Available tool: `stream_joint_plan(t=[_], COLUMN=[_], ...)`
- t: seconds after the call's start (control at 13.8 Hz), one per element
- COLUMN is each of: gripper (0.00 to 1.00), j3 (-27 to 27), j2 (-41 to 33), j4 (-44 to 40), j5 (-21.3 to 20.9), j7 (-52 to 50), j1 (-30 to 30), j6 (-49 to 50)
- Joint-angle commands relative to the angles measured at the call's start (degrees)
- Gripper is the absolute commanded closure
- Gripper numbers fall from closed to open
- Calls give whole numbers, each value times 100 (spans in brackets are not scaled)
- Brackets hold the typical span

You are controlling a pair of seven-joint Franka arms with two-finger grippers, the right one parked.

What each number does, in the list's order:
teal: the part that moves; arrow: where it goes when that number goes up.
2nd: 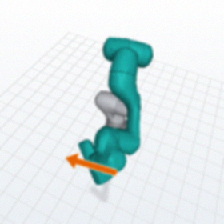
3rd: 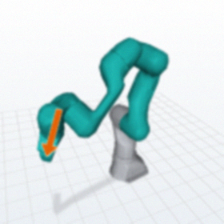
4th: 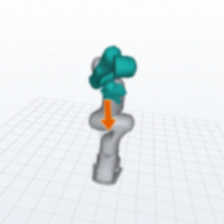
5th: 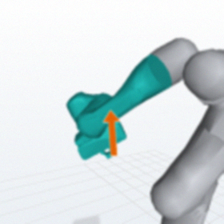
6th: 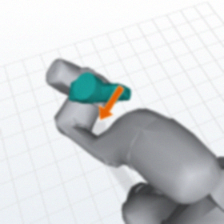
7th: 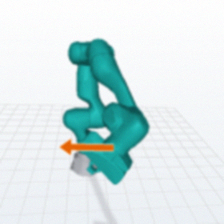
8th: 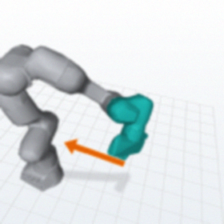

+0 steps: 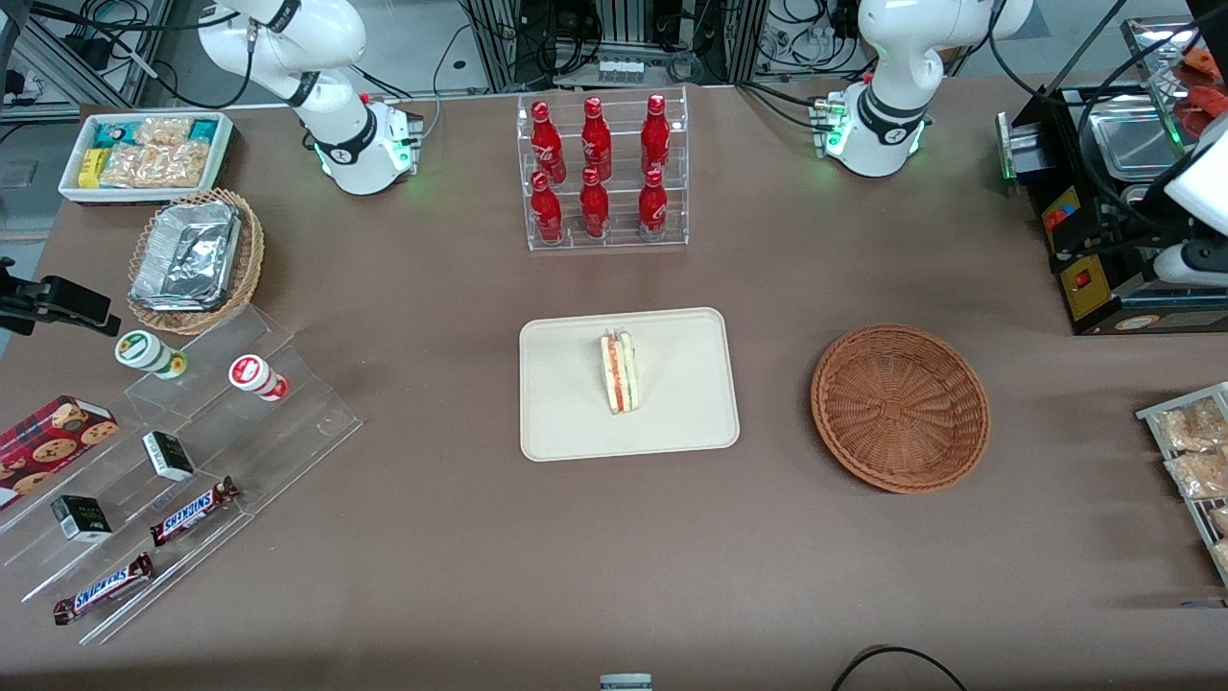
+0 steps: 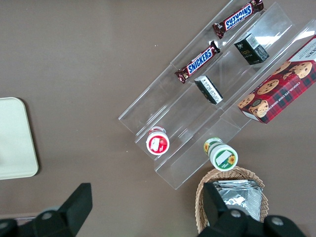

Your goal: Place sandwich from basket to tray

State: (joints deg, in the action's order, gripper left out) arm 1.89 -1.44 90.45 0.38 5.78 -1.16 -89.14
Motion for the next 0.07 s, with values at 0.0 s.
stream_joint_plan(t=[0.0], gripper=[0], j3=[40], j2=[214], j4=[-353], j5=[6], j7=[-15], j1=[-51], j6=[54])
